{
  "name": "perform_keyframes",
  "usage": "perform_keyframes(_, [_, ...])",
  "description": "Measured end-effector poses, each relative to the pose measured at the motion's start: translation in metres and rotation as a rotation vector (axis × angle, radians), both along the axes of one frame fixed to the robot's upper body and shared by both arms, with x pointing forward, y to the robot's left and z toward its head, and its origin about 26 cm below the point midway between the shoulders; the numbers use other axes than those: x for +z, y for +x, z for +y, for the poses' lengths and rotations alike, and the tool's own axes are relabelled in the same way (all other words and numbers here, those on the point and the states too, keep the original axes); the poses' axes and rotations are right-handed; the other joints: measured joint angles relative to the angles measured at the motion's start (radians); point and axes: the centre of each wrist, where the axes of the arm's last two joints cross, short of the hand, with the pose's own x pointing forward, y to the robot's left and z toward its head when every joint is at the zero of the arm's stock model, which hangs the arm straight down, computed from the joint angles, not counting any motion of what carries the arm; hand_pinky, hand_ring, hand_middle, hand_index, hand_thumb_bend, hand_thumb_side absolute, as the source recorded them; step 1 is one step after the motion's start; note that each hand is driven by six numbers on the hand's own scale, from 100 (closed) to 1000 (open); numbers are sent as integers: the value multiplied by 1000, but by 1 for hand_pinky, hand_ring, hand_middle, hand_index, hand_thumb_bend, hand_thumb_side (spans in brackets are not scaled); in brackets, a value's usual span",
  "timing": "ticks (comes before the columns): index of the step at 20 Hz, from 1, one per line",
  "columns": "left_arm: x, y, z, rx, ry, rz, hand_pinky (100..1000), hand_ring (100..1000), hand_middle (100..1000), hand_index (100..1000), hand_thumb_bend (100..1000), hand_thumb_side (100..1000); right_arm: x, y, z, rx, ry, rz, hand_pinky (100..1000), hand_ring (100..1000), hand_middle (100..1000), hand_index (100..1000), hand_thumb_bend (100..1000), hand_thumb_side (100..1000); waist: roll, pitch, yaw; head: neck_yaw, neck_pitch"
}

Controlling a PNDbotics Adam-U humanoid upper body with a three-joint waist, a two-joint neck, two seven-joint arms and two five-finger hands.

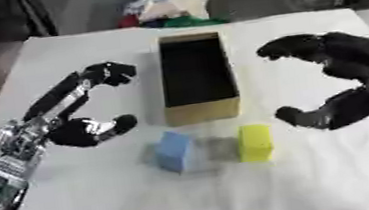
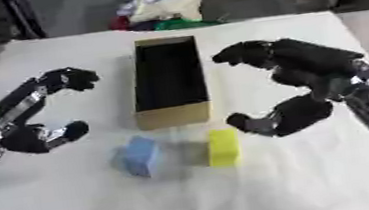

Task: Pick up objects on the table and place them in the box.

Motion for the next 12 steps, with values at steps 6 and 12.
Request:
perform_keyframes(6, [0,0,0,5,15,-9,822,806,810,923,573,782,-4,1,4,12,-6,17,847,863,921,1000,306,649,1,-3,0,-1,0])
perform_keyframes(12, [0,0,-1,10,25,-20,822,806,810,924,566,794,-14,3,11,34,-28,53,844,857,913,992,299,653,1,-3,1,-5,0])
